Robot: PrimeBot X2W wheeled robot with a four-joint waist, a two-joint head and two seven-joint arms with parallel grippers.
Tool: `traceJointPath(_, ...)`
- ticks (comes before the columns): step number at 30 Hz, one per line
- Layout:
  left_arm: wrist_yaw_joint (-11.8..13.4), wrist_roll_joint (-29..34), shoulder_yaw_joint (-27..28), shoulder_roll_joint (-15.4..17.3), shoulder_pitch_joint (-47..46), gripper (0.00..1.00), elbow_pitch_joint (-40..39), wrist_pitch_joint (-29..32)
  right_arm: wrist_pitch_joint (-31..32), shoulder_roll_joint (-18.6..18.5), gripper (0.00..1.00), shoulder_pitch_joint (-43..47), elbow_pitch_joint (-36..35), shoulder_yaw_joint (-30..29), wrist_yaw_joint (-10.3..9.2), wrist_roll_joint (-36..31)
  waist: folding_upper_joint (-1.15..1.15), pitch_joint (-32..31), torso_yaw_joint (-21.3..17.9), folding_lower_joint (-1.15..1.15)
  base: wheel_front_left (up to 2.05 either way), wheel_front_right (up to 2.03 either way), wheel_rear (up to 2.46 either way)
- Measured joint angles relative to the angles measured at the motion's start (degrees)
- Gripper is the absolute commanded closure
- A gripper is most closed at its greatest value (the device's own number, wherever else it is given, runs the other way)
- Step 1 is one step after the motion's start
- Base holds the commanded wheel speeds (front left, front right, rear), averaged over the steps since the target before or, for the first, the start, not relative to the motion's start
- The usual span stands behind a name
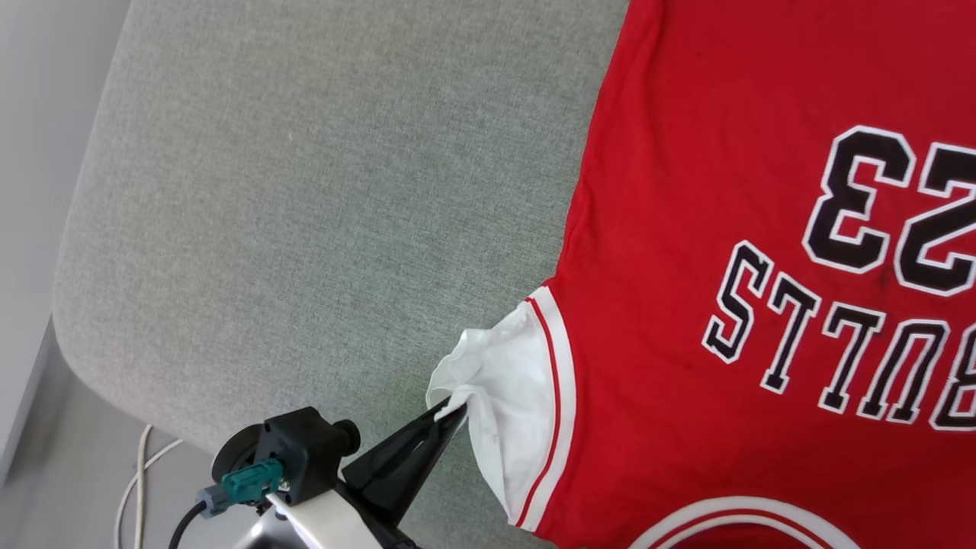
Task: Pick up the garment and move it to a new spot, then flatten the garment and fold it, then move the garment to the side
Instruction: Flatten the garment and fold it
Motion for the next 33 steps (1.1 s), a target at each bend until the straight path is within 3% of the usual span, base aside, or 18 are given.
traceJointPath(8, 1.78, -0.33, 1.27, 1.57, 1.25, 1.00, 0.70, -0.03, -1.58, 1.82, 1.00, 7.40, 1.20, 0.15, 0.00, 2.26, 0.00, -5.61, -3.03, 0.00, 0.00, 0.00, 0.00)
traceJointPath(16, 4.10, -1.65, 2.71, 3.56, 3.99, 1.00, 1.42, 0.29, -2.29, 2.19, 1.00, 19.86, -0.79, 3.82, 0.00, 8.86, 0.00, -13.28, -7.74, -0.01, 0.00, 0.00, 0.00)
traceJointPath(25, 6.82, -3.52, 4.39, 4.20, 8.14, 1.00, 3.39, -1.26, -3.32, 0.33, 1.00, 37.90, -8.78, 5.66, 0.00, 18.12, 0.00, -22.69, -13.47, -0.01, 0.00, 0.00, 0.00)
traceJointPath(33, 8.86, -5.11, 5.89, 3.13, 11.50, 1.00, 4.98, -4.00, -4.27, 1.05, 1.00, 54.03, -18.13, 3.02, 0.00, 22.94, 0.00, -28.75, -18.93, -0.02, 0.00, 0.00, 0.00)
